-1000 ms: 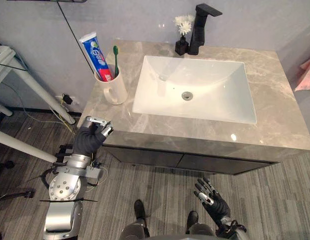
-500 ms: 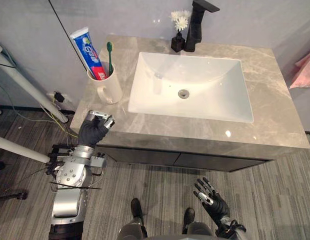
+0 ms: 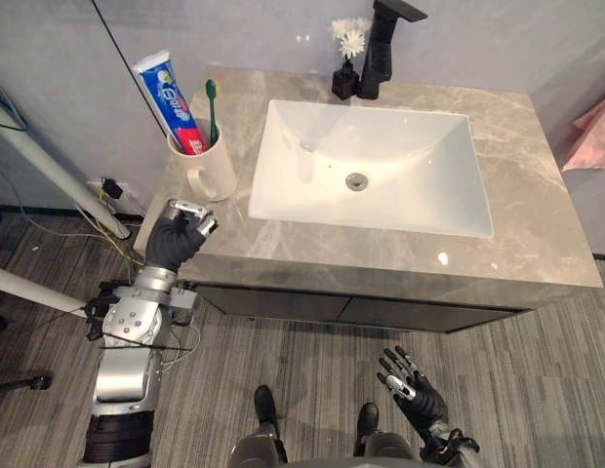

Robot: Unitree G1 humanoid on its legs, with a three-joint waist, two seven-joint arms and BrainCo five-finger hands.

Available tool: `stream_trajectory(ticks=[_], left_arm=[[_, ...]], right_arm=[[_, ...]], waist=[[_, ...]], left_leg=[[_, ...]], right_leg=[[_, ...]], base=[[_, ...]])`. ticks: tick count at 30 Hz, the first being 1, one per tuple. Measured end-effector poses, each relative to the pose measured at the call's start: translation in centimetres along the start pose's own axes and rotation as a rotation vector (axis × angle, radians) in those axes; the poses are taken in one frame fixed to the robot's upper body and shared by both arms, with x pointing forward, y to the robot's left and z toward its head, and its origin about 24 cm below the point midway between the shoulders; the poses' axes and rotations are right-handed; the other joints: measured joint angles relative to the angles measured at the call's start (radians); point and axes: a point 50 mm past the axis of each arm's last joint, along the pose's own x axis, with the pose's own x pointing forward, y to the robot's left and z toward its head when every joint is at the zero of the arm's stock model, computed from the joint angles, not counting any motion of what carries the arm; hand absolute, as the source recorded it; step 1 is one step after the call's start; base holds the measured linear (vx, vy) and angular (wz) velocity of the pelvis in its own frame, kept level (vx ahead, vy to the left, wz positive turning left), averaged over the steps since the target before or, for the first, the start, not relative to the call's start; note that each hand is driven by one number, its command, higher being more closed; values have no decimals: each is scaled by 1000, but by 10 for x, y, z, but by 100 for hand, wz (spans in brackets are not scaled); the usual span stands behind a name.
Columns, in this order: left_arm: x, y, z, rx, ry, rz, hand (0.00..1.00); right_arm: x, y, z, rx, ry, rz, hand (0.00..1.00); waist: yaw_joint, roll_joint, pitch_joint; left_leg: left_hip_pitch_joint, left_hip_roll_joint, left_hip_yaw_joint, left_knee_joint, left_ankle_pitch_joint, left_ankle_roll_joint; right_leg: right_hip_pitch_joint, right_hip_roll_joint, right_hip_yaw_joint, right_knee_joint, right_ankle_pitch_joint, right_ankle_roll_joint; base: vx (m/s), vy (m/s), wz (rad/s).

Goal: Organize washtable

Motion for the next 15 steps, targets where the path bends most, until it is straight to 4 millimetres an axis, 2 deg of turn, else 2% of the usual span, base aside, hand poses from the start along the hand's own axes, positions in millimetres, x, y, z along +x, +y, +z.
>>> stream_trajectory(ticks=[6,8,15], left_arm=[[2,1,-5,-23,16,14,100],[8,2,-2,-26,2,25,100],[17,-18,-10,-72,28,-24,100]], right_arm=[[0,0,0,1,0,1,0],[0,0,0,3,-1,0,0],[1,4,9,-12,-38,1,0]], waist=[[-3,0,0],[-5,1,0],[-20,7,3]], left_leg=[[0,0,2,0,0,0],[1,0,3,1,-4,-4],[14,1,21,2,-2,0]], right_leg=[[-1,0,2,0,0,0],[-1,0,4,0,1,0],[1,-1,22,-1,3,3]], base=[[0,0,0],[0,0,0],[0,0,-7]])
